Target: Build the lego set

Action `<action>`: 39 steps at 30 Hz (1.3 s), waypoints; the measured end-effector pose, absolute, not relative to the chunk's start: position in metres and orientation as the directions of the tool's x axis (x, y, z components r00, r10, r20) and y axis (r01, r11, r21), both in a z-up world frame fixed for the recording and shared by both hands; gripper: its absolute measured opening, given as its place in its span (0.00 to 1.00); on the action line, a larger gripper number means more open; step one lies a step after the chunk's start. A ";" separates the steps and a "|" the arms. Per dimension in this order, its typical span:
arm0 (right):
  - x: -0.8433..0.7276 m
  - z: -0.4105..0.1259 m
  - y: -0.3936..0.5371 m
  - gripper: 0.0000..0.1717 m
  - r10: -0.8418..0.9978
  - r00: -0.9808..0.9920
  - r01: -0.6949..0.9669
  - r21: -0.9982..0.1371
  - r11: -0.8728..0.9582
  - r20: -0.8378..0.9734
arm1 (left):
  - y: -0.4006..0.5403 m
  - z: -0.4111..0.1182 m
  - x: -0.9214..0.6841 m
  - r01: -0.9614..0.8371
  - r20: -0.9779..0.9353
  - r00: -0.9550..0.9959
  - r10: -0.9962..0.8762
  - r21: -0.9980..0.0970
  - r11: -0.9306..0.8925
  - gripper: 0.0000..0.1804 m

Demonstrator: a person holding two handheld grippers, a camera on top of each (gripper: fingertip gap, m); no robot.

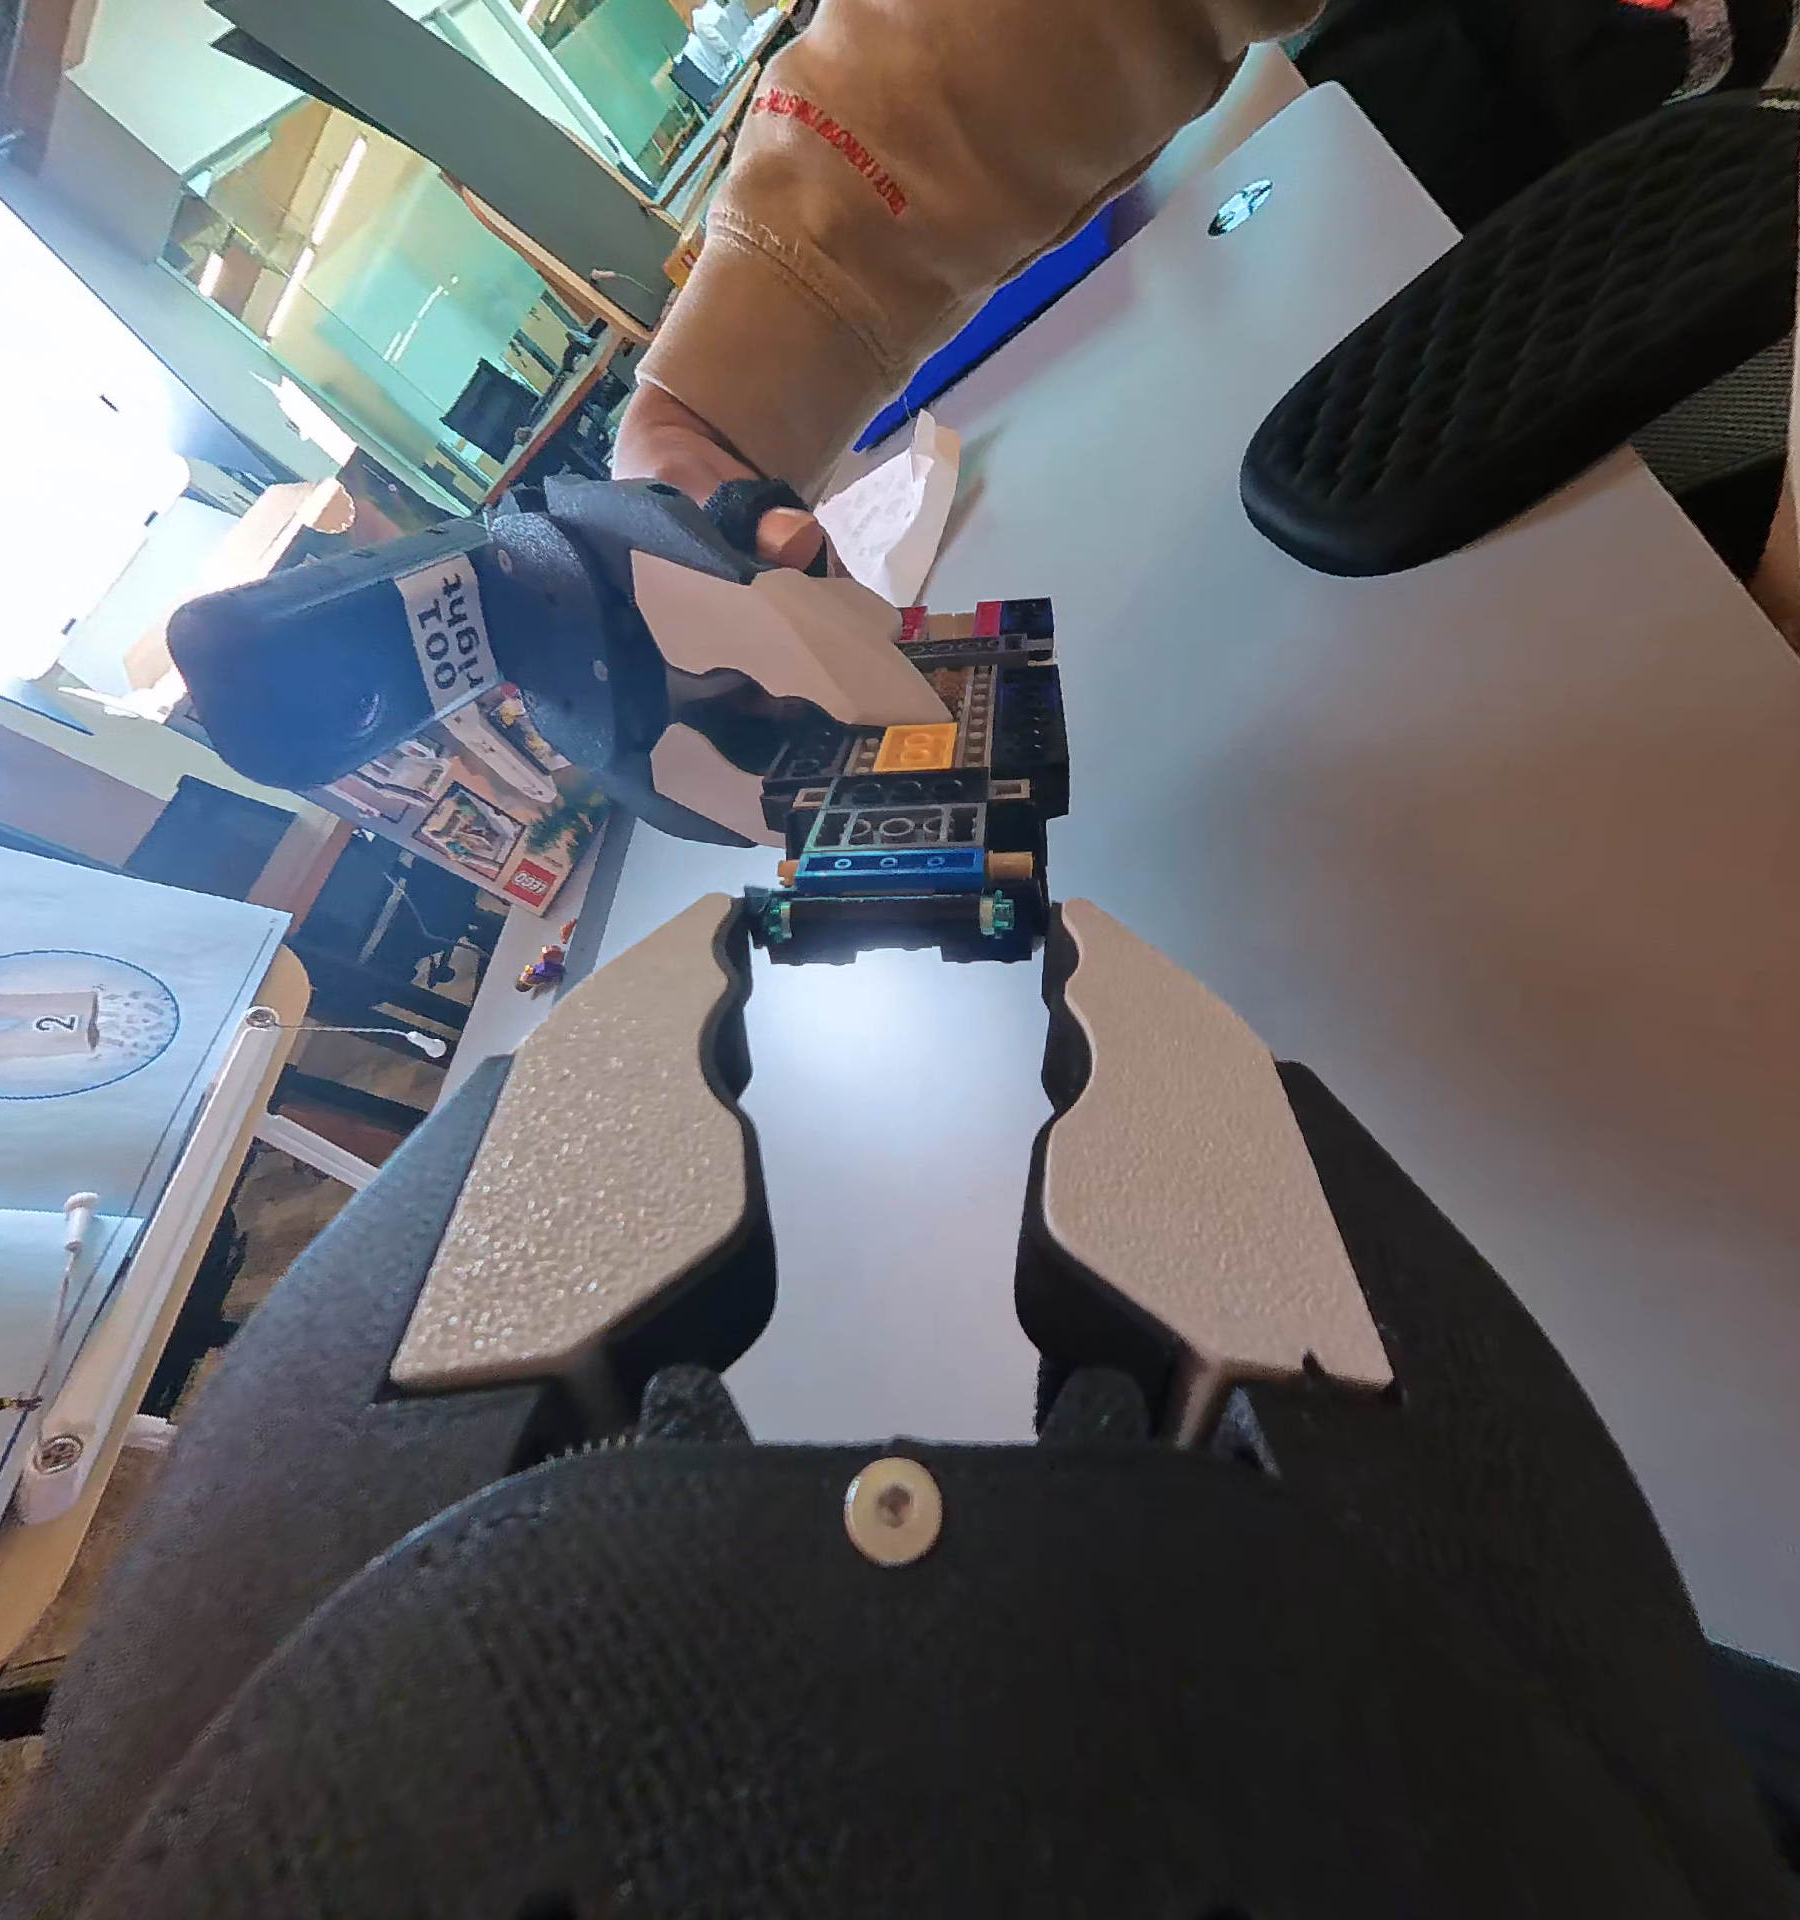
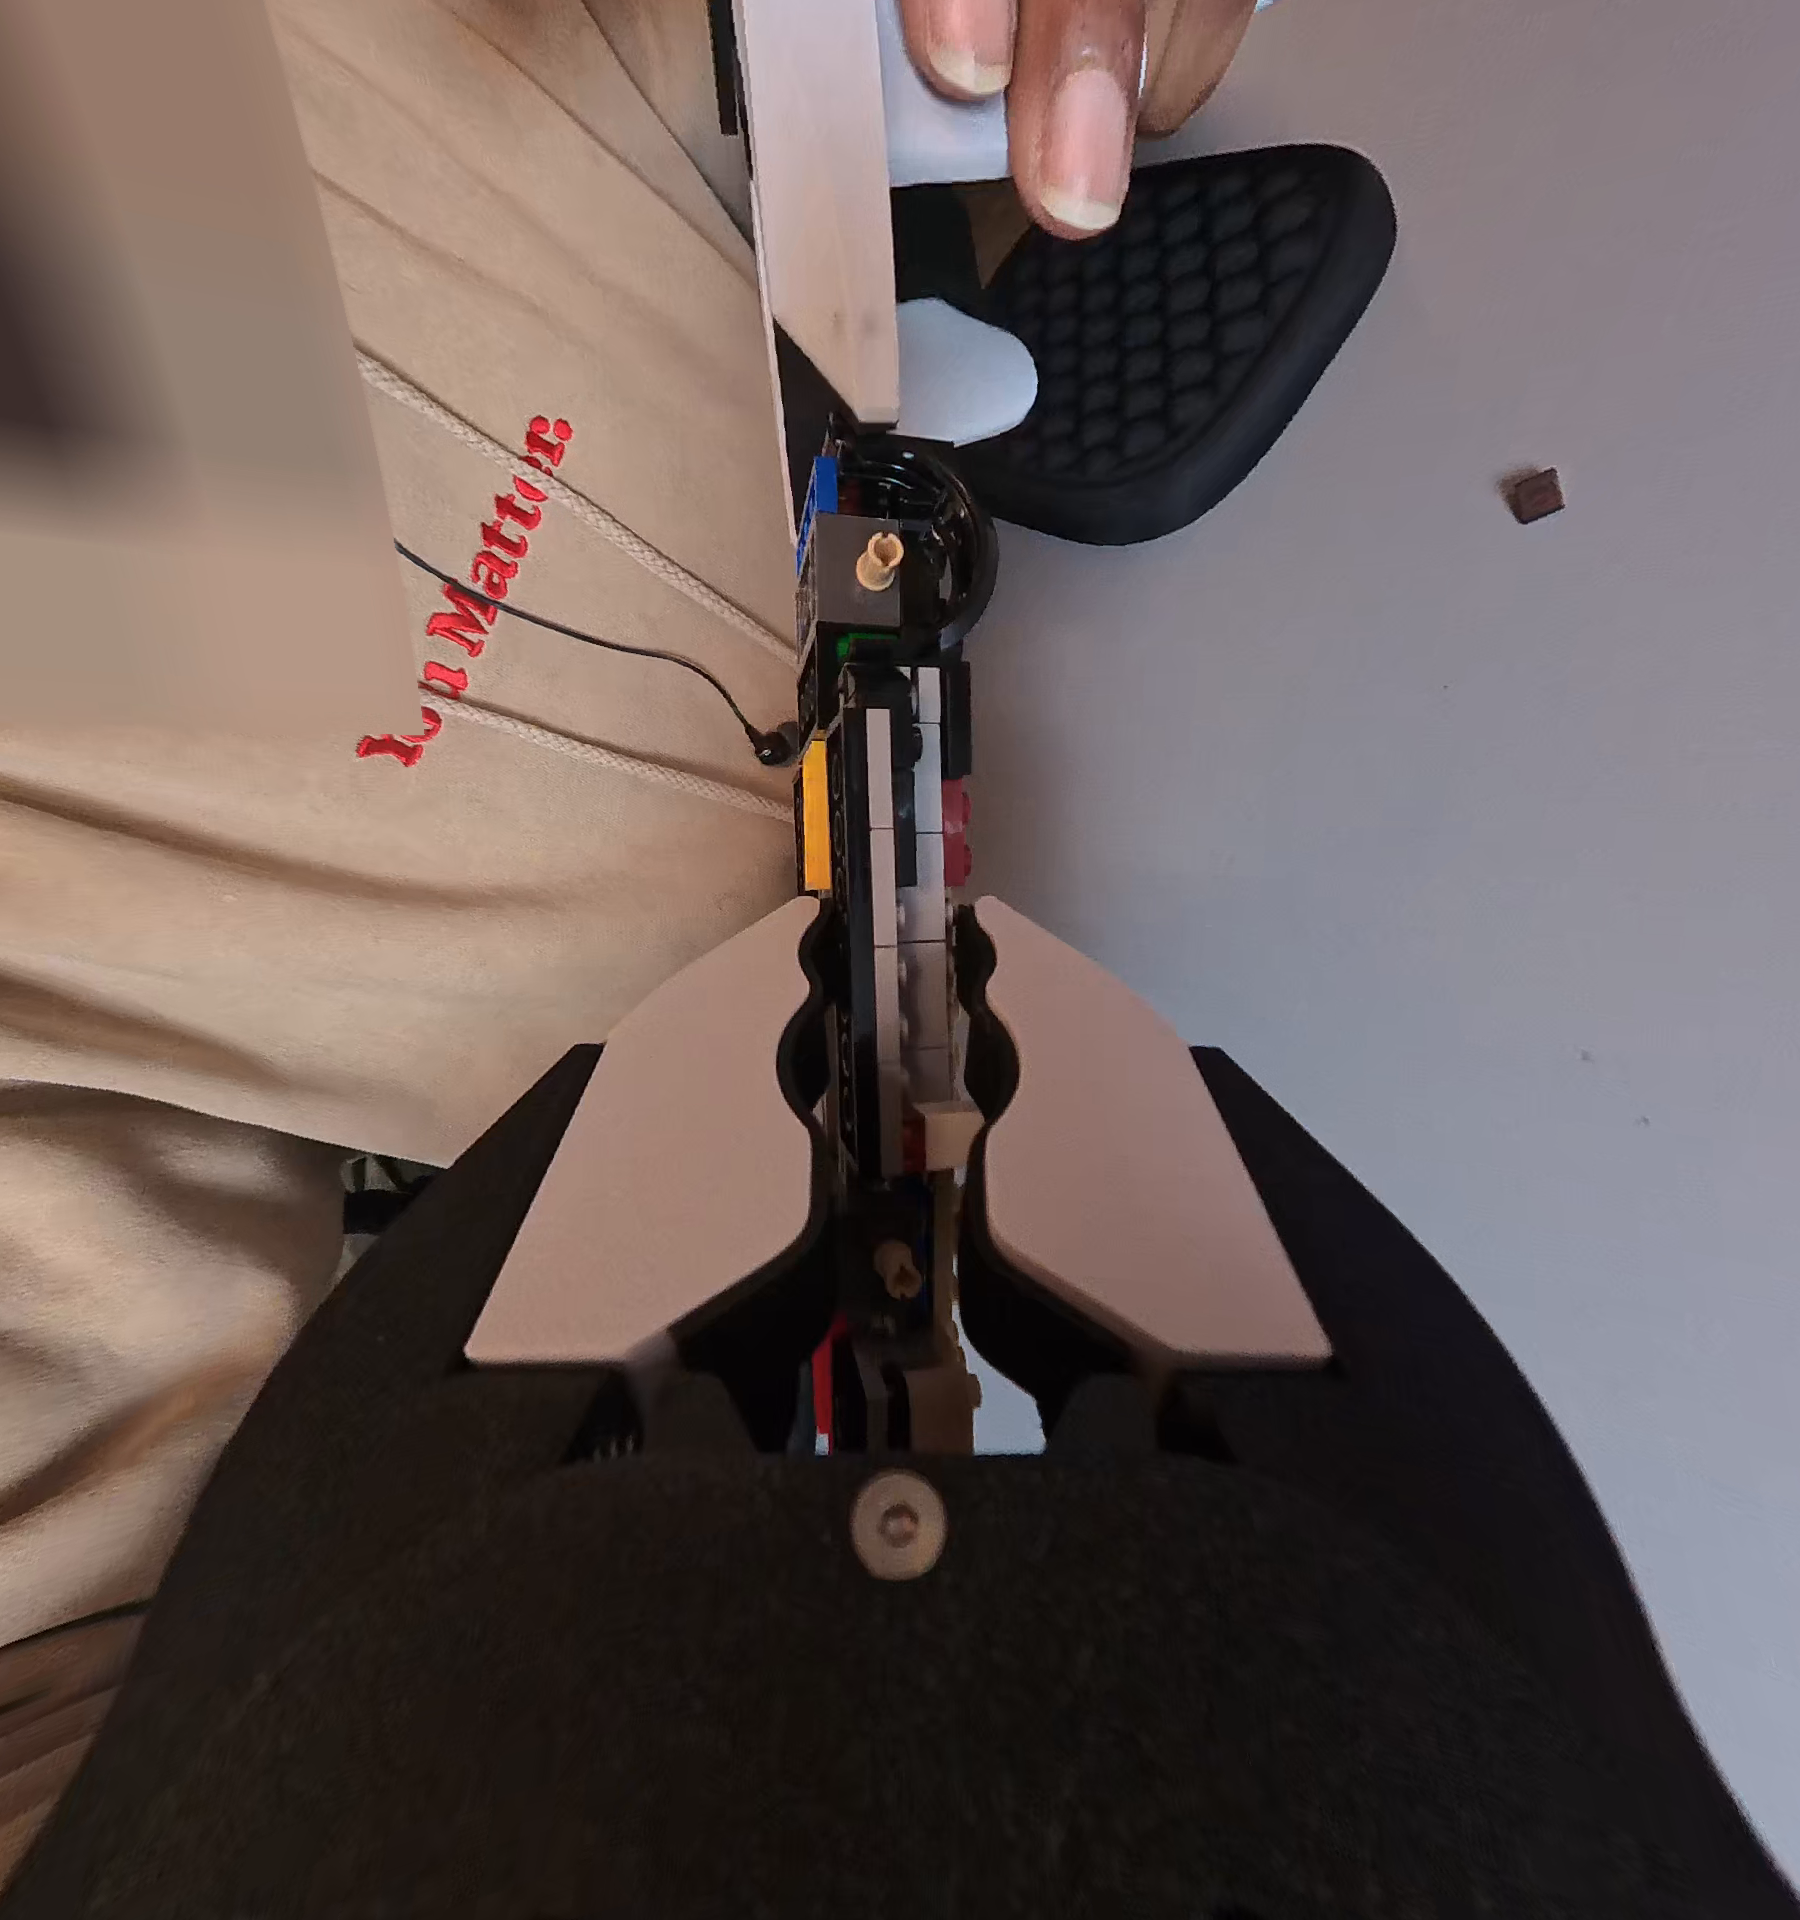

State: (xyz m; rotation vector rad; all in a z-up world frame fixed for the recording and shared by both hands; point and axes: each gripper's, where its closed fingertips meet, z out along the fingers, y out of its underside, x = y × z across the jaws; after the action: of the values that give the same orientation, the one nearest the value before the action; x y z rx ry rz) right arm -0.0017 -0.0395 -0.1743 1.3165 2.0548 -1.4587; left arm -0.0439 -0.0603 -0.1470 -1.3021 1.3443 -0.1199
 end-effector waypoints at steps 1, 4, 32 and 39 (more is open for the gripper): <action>-0.002 -0.173 -0.039 0.13 0.503 -0.537 0.804 -0.591 0.063 -0.677 | -0.060 -0.146 -0.044 -0.583 -0.631 0.332 -0.701 -0.722 0.373 0.30; -0.002 -0.171 -0.040 0.13 0.500 -0.542 0.798 -0.600 0.056 -0.675 | -0.060 -0.142 -0.045 -0.573 -0.635 0.340 -0.694 -0.725 0.383 0.30; 0.003 -0.178 -0.052 0.13 0.478 -0.549 0.799 -0.599 0.059 -0.685 | -0.077 -0.143 -0.045 -0.521 -0.523 0.278 -0.806 -0.787 0.332 0.25; 0.003 -0.182 -0.053 0.13 0.476 -0.540 0.803 -0.594 0.044 -0.694 | -0.077 -0.148 -0.046 -0.535 -0.511 0.281 -0.812 -0.786 0.310 0.25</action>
State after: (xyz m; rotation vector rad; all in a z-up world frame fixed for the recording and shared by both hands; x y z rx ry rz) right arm 0.0034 -0.0534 -0.1823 1.2974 2.0188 -1.4941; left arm -0.0458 -0.0772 -0.1477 -1.3548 1.3837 -0.2931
